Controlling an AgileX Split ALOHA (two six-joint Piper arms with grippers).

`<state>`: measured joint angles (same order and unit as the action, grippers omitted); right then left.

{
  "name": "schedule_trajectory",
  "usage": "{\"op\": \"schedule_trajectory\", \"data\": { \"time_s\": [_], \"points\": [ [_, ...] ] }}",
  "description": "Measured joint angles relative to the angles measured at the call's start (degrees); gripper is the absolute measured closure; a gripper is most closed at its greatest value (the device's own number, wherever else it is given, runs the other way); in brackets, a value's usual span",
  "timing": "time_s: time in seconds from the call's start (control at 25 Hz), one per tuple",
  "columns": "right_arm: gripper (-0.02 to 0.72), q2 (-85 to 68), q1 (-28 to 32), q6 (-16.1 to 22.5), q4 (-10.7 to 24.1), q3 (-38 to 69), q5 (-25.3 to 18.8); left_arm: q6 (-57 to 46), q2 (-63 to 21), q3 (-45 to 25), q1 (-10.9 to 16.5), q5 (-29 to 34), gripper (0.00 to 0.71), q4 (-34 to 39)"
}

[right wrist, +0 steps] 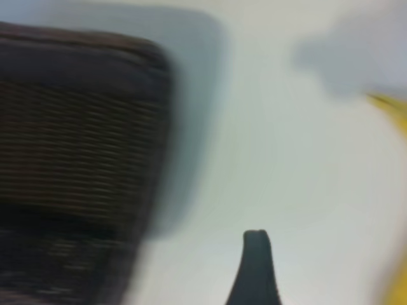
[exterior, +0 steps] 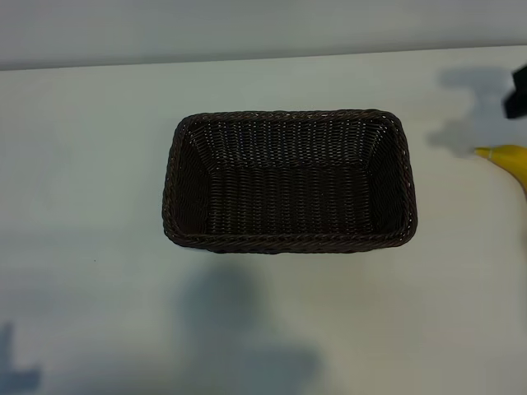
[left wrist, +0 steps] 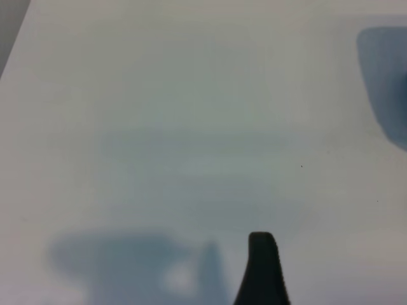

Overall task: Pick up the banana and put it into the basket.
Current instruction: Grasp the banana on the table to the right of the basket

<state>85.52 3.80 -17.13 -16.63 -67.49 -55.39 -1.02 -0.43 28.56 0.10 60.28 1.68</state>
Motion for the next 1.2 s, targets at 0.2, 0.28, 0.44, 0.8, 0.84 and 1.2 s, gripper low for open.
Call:
{"op": "schedule_trajectory", "data": {
  "time_s": [0.2, 0.28, 0.44, 0.8, 0.84, 1.2],
  "points": [
    [0.120, 2.8, 0.0, 7.7, 11.0, 0.0, -0.6, 0.0, 0.0, 0.0, 0.0, 0.0, 0.136, 0.0],
    [0.120, 4.7, 0.0, 8.2, 12.2, -0.1, -0.4, 0.1, 0.0, 0.0, 0.0, 0.0, 0.136, 0.0],
    [0.120, 9.3, 0.0, 8.4, 12.5, -0.1, 1.0, 0.1, 0.0, 0.0, 0.0, 0.0, 0.136, 0.0],
    [0.120, 19.0, 1.8, 8.5, 12.8, -0.1, 4.6, 0.2, 0.0, 0.0, 0.0, 0.0, 0.136, 0.0],
    [0.120, 20.0, 2.4, 8.5, 12.8, -0.1, 5.1, 0.2, 0.0, 0.0, 0.0, 0.0, 0.136, 0.0],
    [0.120, 25.7, 4.0, 8.8, 12.8, -0.1, 8.4, 0.2, 0.0, 0.0, 0.0, 0.0, 0.136, 0.0]
  ]
}}
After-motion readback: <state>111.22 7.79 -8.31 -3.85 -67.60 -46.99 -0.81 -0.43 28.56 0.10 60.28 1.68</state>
